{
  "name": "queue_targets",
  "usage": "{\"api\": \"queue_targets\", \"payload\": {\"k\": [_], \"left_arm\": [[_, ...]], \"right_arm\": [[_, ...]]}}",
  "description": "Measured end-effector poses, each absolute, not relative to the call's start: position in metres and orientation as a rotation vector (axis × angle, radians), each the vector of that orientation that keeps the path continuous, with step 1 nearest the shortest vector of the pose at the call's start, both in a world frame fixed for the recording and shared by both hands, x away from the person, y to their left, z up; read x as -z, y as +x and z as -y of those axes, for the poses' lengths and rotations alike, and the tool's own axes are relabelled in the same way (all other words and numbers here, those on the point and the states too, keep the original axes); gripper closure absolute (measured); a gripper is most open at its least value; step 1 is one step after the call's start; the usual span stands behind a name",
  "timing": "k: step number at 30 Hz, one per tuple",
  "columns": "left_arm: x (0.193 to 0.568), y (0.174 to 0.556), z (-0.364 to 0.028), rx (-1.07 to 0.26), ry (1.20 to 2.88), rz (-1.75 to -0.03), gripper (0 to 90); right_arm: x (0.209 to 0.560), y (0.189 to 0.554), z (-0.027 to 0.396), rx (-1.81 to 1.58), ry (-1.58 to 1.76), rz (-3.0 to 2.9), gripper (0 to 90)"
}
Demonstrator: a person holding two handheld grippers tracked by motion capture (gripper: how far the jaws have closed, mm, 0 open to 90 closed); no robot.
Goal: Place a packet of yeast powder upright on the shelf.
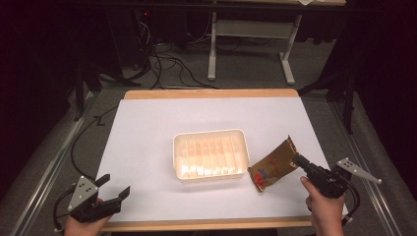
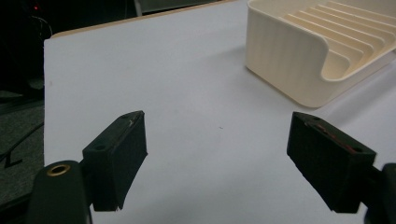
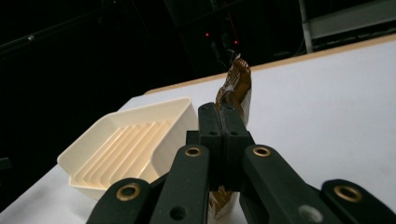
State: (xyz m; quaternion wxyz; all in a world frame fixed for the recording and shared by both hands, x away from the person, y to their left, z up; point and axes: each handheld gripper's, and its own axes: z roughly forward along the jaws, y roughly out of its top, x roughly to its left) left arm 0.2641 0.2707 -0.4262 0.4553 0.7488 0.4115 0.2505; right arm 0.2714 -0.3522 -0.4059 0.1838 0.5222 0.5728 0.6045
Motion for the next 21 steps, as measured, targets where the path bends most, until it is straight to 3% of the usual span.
{"api": "queue_targets", "payload": {"k": [21], "left_arm": [[0.427,0.264,-0.272,-0.636,1.824,-1.017,21.1]], "right_arm": [[0.378,0.266,0.34,-1.692,1.294,-1.605,90.0]]}}
